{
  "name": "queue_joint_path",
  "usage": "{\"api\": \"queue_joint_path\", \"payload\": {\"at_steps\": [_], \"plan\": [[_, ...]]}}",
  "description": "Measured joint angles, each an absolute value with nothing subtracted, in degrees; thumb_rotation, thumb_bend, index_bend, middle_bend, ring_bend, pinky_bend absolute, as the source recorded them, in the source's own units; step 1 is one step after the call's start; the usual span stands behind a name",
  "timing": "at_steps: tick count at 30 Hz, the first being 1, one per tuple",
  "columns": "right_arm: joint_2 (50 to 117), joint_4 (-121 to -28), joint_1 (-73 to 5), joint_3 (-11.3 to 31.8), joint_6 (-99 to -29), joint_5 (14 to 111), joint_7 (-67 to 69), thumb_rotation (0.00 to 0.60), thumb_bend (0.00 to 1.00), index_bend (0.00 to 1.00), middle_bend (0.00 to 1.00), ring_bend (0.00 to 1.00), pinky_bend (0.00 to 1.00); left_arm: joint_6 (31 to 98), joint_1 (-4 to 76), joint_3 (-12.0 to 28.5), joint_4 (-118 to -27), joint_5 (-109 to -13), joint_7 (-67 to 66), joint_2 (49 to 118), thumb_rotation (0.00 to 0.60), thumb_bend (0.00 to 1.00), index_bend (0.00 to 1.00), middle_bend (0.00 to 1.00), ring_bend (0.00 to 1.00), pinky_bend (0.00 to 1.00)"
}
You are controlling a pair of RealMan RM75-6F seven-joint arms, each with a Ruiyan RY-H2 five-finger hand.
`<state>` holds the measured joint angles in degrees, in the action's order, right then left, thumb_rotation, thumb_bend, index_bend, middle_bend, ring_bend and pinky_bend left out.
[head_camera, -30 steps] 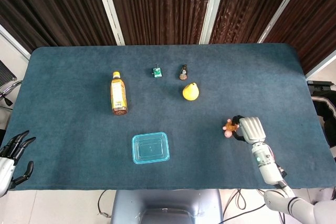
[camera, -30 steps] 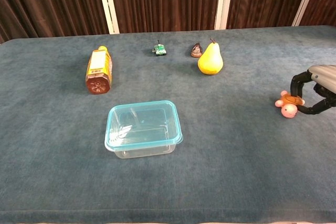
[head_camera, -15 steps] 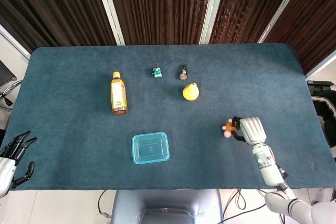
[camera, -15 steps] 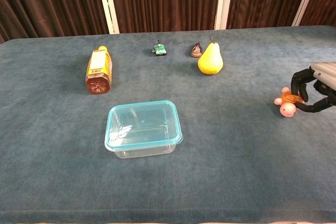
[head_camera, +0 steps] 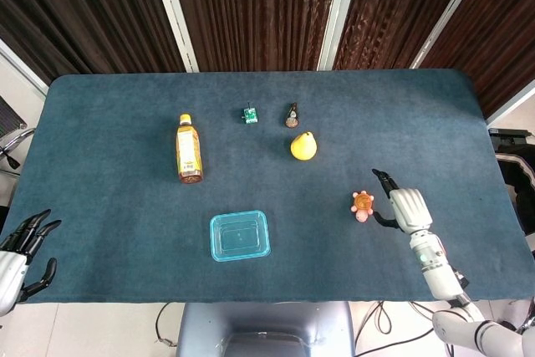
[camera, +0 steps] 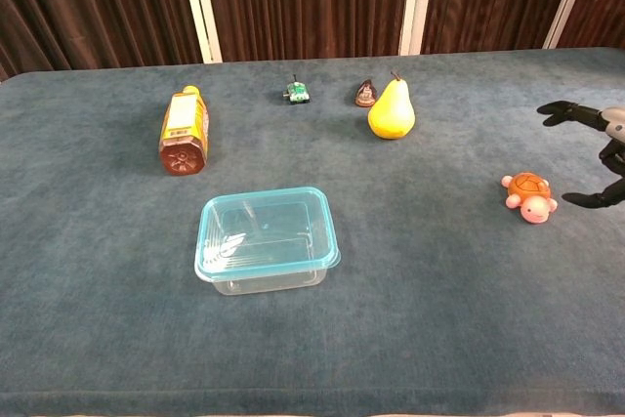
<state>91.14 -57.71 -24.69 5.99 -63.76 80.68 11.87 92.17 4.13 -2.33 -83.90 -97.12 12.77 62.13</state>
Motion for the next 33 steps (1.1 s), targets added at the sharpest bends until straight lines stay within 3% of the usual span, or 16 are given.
{"api": "queue_joint_path", "payload": {"at_steps": [5, 10, 21, 25, 28, 33], "plan": [[91.60, -57.92, -24.43, 7.08, -65.01, 79.89, 11.32, 0.600, 0.26, 0.21, 0.20, 0.97, 0.81, 92.00, 4.22, -2.43, -83.99, -97.26, 12.47, 62.13, 0.600, 0.53, 0.15, 0.03, 0.08, 0.26], [92.95, -56.50, -24.70, 7.27, -64.23, 79.51, 12.07, 0.600, 0.26, 0.38, 0.31, 1.00, 0.85, 91.90, 4.27, -2.43, -84.02, -97.20, 12.49, 62.11, 0.600, 0.53, 0.15, 0.03, 0.08, 0.26], [94.97, -54.11, -26.48, 7.21, -59.21, 78.21, 12.12, 0.600, 0.26, 0.50, 0.40, 1.00, 0.87, 91.67, 4.37, -2.49, -84.13, -97.16, 12.51, 61.98, 0.600, 0.53, 0.15, 0.03, 0.09, 0.26], [95.83, -52.81, -26.65, 7.16, -59.02, 78.13, 11.97, 0.600, 0.27, 0.59, 0.47, 1.00, 0.90, 91.64, 4.40, -2.51, -84.08, -97.15, 12.70, 61.93, 0.600, 0.53, 0.15, 0.03, 0.09, 0.26], [96.43, -51.76, -26.67, 7.04, -59.34, 78.43, 12.20, 0.600, 0.37, 0.67, 0.53, 1.00, 0.91, 91.66, 4.41, -2.50, -84.05, -97.16, 12.79, 61.92, 0.600, 0.53, 0.15, 0.04, 0.09, 0.26], [97.05, -50.42, -26.62, 6.88, -60.00, 78.98, 13.24, 0.600, 0.78, 0.80, 0.63, 1.00, 0.94, 91.63, 4.43, -2.55, -84.05, -97.21, 12.79, 61.91, 0.600, 0.53, 0.15, 0.04, 0.09, 0.26]]}}
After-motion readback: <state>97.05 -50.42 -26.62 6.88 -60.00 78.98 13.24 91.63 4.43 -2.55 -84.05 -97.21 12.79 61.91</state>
